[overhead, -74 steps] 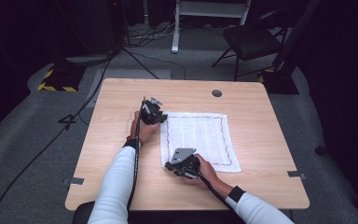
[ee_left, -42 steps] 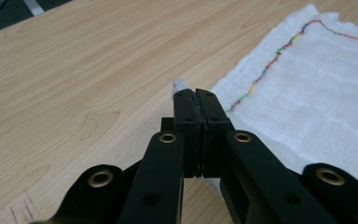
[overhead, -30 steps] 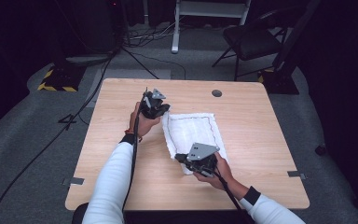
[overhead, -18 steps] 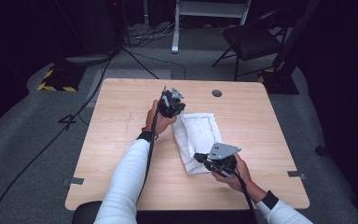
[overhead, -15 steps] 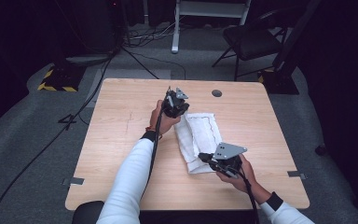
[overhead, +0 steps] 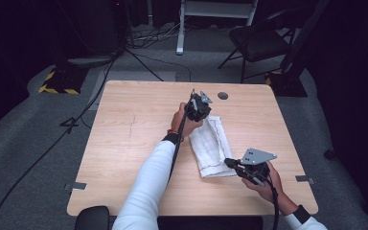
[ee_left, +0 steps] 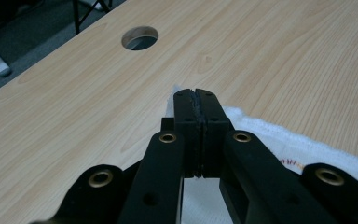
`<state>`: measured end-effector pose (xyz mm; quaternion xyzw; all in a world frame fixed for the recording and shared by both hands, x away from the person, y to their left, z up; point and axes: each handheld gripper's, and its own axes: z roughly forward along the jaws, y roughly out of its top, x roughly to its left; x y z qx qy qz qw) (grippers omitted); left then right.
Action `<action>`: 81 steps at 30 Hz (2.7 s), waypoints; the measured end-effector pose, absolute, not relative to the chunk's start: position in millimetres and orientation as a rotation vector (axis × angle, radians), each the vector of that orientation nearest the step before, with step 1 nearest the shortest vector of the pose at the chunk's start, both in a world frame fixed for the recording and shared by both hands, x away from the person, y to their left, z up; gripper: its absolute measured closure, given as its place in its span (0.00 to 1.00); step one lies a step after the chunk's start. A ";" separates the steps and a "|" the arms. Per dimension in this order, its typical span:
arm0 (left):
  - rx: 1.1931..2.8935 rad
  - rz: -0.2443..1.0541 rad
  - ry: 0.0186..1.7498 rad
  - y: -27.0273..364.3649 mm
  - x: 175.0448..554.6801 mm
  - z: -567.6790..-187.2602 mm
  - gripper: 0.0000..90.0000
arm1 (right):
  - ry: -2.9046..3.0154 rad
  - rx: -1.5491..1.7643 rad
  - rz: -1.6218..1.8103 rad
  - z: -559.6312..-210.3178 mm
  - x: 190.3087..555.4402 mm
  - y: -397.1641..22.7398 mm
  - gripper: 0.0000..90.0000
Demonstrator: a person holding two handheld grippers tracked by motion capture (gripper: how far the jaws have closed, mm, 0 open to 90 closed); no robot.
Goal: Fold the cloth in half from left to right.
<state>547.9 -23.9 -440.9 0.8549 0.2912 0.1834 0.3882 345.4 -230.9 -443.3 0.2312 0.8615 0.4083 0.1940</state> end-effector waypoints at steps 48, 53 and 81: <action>2.430 0.242 0.510 5.5 400.6 -486.6 0.31 | 2.513 0.865 0.866 -486.2 392.8 -269.2 0.45; 2.435 0.264 0.490 8.8 397.0 -487.3 0.31 | 2.516 0.882 0.898 -487.6 390.7 -270.6 0.48; 2.447 0.238 0.520 63.5 351.9 -486.2 0.31 | 2.673 0.685 0.933 -485.6 345.7 -225.3 0.41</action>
